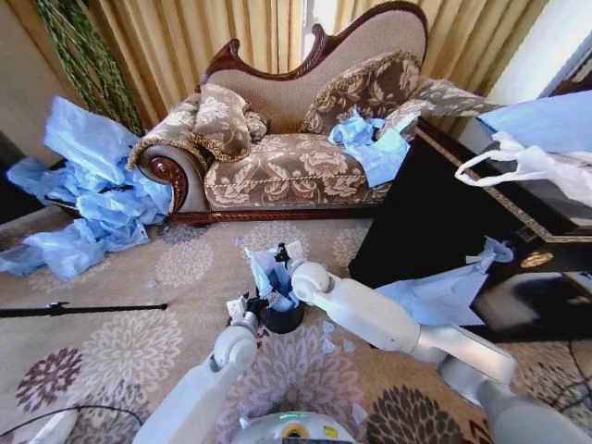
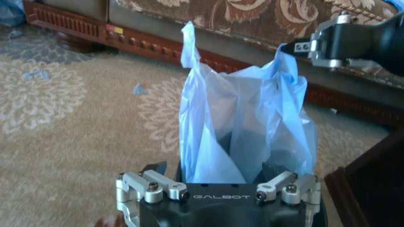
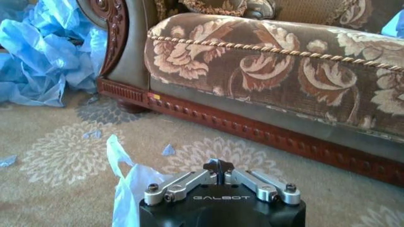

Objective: Place a garbage bag over the trash bin.

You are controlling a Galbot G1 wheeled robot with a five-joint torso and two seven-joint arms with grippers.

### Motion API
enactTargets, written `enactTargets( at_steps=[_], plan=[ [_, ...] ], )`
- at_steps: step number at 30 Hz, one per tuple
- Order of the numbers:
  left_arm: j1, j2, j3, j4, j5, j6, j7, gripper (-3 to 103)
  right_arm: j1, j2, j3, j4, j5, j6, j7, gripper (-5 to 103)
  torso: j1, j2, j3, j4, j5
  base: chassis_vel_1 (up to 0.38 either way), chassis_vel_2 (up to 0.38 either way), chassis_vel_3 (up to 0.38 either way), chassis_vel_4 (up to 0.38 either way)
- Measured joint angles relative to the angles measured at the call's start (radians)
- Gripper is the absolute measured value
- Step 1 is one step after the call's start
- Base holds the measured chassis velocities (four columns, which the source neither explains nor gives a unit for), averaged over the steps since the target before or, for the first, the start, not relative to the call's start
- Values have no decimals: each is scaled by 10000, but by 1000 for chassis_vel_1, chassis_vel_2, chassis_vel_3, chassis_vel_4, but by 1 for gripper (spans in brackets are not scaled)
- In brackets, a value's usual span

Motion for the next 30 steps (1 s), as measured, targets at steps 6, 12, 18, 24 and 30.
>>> enactTargets(
  at_steps=[6,12,18,24,30],
  plan=[
    [-307,-141,63,350,0,-7,-59,94,28,132,-109,-7,81,5,133,0,0,0,0,1,0,0,0,0,0],
    [-87,-75,39,325,-26,-2,-210,75,37,205,-139,-48,94,17,161,0,0,0,-1,3,0,0,0,0,0],
    [-128,-161,11,469,-143,-4,-230,59,59,326,-185,-110,93,27,196,0,-1,0,-1,0,0,0,0,0,0],
    [-185,-210,12,512,-246,8,-218,43,88,424,-190,-149,149,36,265,0,-1,0,-1,0,0,0,0,0,0],
    [-97,-128,-99,503,-285,-53,-192,26,107,472,-190,-157,159,56,348,0,-1,0,-1,1,0,0,0,0,0]
  ],
)
